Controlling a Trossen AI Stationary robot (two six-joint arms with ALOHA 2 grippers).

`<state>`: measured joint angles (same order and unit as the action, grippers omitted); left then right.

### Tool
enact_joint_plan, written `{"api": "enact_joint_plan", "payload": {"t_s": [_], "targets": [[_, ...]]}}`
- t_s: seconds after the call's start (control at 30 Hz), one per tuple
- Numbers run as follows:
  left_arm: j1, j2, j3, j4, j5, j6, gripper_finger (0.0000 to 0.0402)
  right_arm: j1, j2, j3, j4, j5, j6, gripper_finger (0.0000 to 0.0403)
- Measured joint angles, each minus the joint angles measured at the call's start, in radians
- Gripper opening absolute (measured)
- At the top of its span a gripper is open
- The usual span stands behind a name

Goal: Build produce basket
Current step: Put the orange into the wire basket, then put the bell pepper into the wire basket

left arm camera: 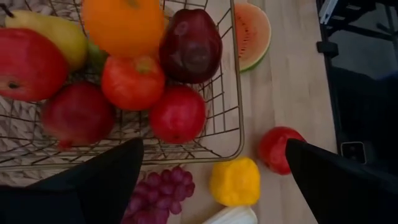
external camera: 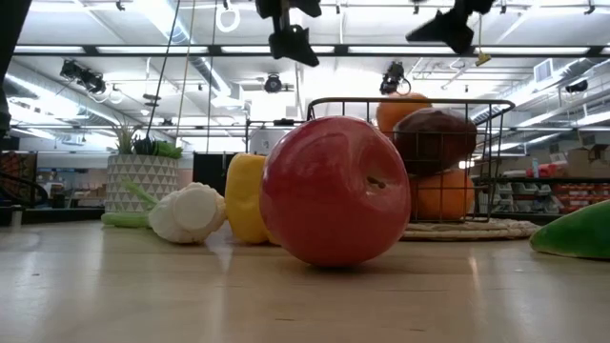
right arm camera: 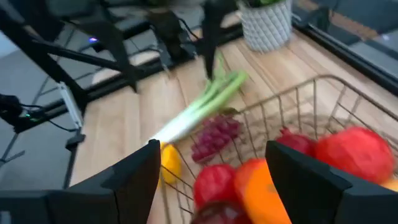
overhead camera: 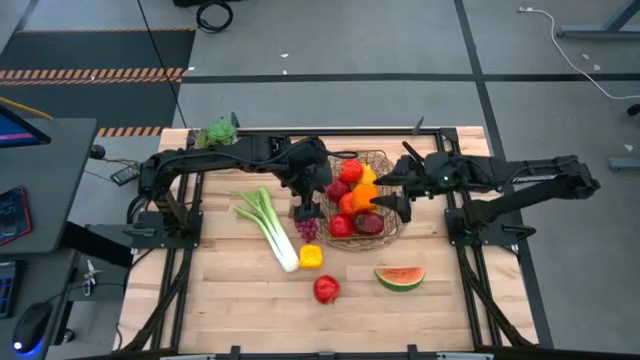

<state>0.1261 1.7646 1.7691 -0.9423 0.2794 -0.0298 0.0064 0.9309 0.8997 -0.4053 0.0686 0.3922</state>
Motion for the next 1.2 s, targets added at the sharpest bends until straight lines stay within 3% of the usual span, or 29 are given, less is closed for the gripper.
{"api": "enact_joint_plan", "payload": {"t_s": [0.5,0.83,1.03,1.2], "targets": [[-0.001,0.000,-0.010,0.009,-0.025,0.020,0.0400,-0.078,0.065,-0.003,-0.208,-0.005,-0.026,0.0291],[-0.002,0.001,-0.010,0.006,-0.035,0.038,0.0400,-0.082,0.163,-0.052,-0.234,0.016,-0.077,0.0291],[-0.028,0.002,-0.010,-0.051,-0.037,0.093,0.0400,-0.069,0.091,-0.051,-0.235,0.069,-0.097,0.0291],[-0.079,0.002,-0.088,-0.058,-0.038,0.117,0.0400,-0.008,-0.002,-0.085,-0.200,0.137,-0.098,0.0291]]}}
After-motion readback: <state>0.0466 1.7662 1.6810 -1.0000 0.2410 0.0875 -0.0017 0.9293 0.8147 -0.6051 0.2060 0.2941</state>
